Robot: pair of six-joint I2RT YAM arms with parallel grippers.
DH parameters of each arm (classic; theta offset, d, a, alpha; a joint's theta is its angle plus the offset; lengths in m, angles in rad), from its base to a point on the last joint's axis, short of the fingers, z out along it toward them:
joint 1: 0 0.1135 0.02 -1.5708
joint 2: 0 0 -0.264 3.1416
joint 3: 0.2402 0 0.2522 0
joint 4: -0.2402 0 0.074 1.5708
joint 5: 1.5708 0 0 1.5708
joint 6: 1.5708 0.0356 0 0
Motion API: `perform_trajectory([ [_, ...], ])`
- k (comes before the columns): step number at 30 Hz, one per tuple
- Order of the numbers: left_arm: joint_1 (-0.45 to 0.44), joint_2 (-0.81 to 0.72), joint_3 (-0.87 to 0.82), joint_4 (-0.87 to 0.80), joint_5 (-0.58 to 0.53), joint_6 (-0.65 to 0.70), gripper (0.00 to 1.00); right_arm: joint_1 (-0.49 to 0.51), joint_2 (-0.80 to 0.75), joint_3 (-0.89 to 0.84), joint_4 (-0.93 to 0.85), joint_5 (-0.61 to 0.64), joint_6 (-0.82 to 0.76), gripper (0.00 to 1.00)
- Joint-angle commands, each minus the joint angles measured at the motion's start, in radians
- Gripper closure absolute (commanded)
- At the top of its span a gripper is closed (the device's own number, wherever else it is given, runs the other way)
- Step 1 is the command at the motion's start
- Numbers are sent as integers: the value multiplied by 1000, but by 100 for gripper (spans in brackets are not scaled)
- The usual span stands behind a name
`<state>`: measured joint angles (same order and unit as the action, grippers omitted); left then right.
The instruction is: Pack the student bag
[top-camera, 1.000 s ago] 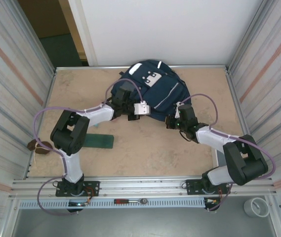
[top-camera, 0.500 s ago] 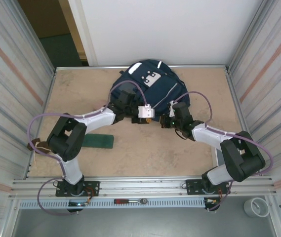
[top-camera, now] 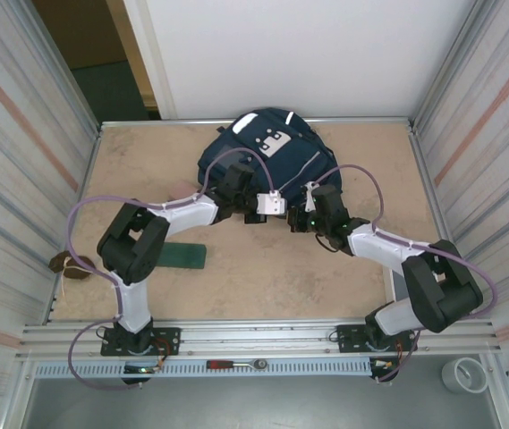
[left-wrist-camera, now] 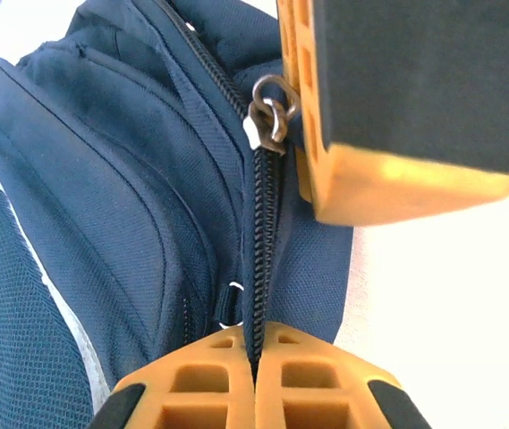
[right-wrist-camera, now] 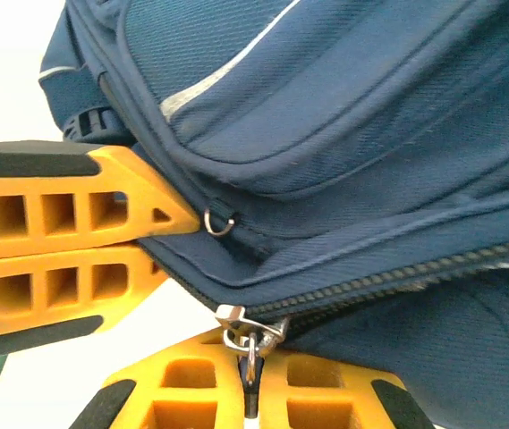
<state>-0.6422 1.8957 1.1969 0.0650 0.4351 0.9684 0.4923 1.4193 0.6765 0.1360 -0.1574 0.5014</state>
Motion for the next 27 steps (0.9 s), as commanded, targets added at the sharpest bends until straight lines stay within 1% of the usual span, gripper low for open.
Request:
perform_trajectory([
  [1,62,-74,-34,18,22,9,100,-42,-49,5,-125,111,11,100],
  [3,84,-110,-67,39,64,15,100,-64,-44,22,-197,195,29,100],
  [5,102,-135,-101,79,90,18,100,-81,-36,32,-227,226,41,100],
  [7,118,-148,-118,97,101,19,100,-86,-27,40,-230,226,38,100],
  [11,152,-145,-115,85,89,25,100,-84,-16,55,-224,195,16,100],
  [16,167,-139,-106,69,77,36,100,-70,-36,44,-154,73,-52,100],
  [19,168,-122,-101,67,75,40,100,-68,-33,72,-216,121,-76,100],
  [21,168,-111,-97,56,69,50,100,-98,-8,112,-304,151,-77,100],
  [23,170,-113,-98,48,68,60,100,-149,37,154,-379,110,-84,100],
  [27,176,-124,-101,50,88,62,100,-176,69,172,-385,14,-137,100],
])
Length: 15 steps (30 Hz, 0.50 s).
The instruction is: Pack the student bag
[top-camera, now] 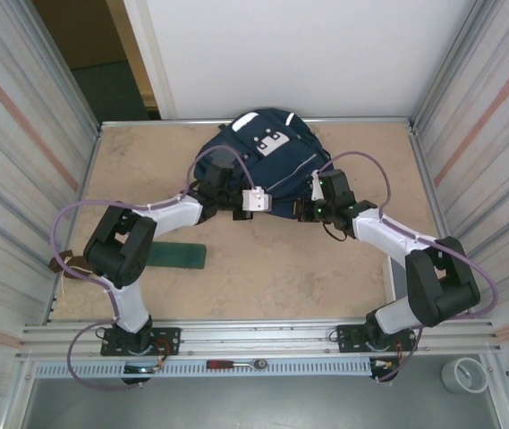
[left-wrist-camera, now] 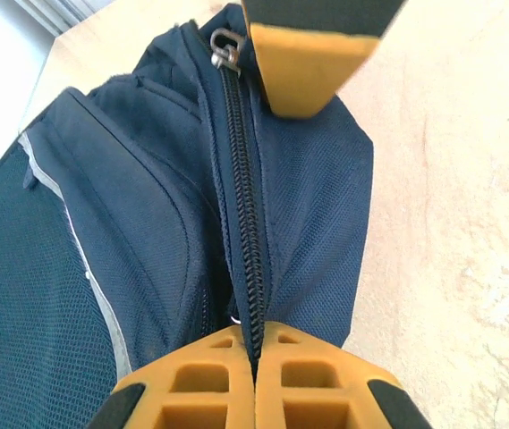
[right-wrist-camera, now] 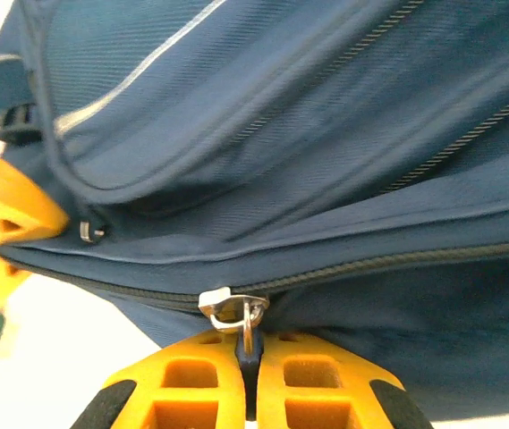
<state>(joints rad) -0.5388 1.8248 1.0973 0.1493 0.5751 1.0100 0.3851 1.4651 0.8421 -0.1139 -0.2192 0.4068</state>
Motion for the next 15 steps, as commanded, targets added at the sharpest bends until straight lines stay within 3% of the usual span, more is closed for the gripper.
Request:
perform_trajectory([
  [1,74,-54,-1,-36,-52,21,100,-67,22,8,-126,46,-54,100],
  [7,91,-40,12,-40,-59,25,100,-55,6,15,-85,-139,-112,100],
  [11,94,-27,25,-59,-91,28,97,-17,-2,14,-51,-173,-100,100],
  [15,84,-67,25,-89,-65,-17,64,30,4,15,18,-177,-29,100],
])
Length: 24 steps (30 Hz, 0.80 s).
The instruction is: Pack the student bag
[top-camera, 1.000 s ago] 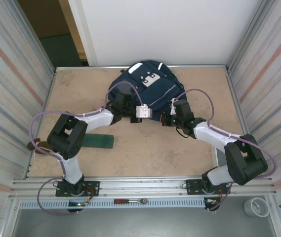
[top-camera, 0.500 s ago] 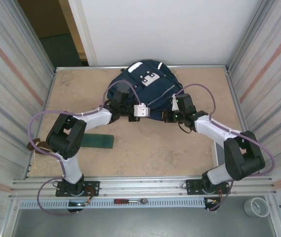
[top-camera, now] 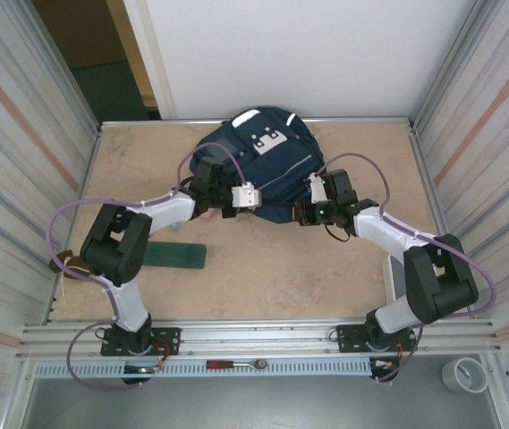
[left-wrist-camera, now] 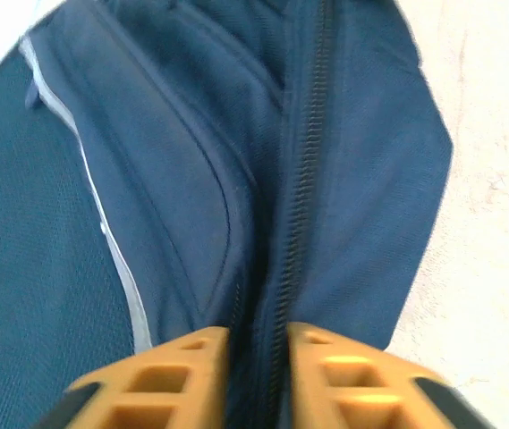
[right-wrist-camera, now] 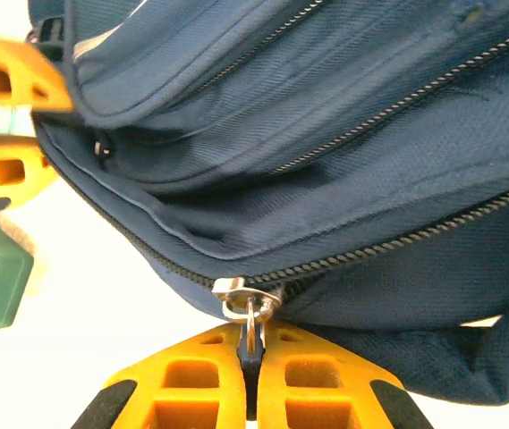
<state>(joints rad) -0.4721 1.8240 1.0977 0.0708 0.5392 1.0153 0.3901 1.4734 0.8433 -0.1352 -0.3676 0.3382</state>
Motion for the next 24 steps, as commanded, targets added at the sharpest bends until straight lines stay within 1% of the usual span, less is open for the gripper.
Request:
perform_trajectory([
  [1,9,-86,15,-10,-13,-41,57,35,-3,12,66,-34,61,100],
  [4,-25,-135,-12,-6,25,-87,42,68,-1,21,116,-40,102,100],
  [7,-63,-145,-18,-23,39,-103,37,98,-2,41,128,-33,112,100],
  [10,-94,-116,-9,-35,33,-102,36,118,-3,49,138,-34,117,100],
  [16,-103,-65,37,-92,41,-105,41,132,-14,40,171,-40,143,100],
  [17,-103,-60,43,-96,45,-105,43,136,-14,39,177,-43,146,100],
  [19,-103,-53,52,-101,44,-104,53,141,-11,40,183,-45,147,100],
  [22,-98,-55,60,-116,33,-98,75,136,-13,36,155,-26,130,100],
  [24,-83,-72,60,-126,42,-96,91,119,-15,39,92,19,105,100],
])
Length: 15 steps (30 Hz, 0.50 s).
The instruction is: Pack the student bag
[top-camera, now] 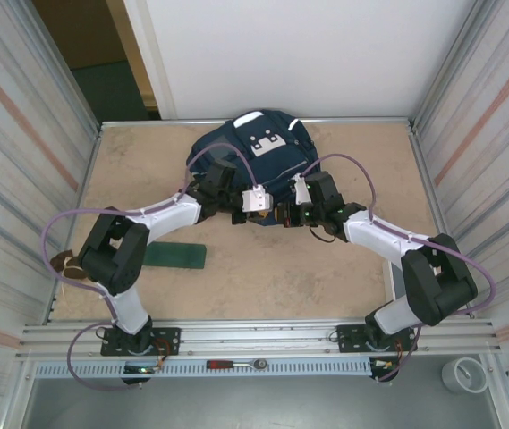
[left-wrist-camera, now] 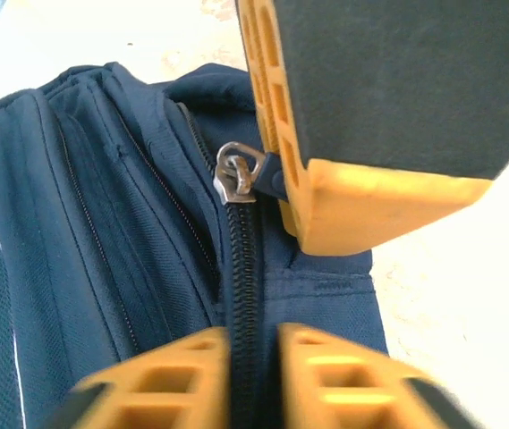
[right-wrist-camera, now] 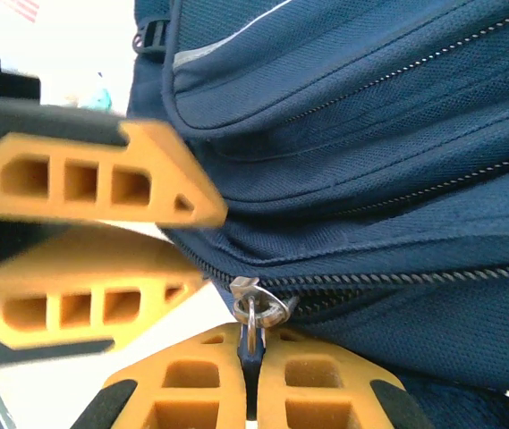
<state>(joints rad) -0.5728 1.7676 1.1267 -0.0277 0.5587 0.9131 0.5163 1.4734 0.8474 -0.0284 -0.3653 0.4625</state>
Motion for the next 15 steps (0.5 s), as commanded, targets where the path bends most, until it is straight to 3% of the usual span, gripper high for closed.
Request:
perform_trajectory([
  [1,24,-26,28,-28,28,4,95,-20,-15,38,-47,40,-29,100],
  [8,104,-105,-34,49,70,-12,99,-183,30,50,-220,118,-45,100],
  [15,169,-91,-53,47,37,-13,97,-148,37,78,-144,34,-21,100],
])
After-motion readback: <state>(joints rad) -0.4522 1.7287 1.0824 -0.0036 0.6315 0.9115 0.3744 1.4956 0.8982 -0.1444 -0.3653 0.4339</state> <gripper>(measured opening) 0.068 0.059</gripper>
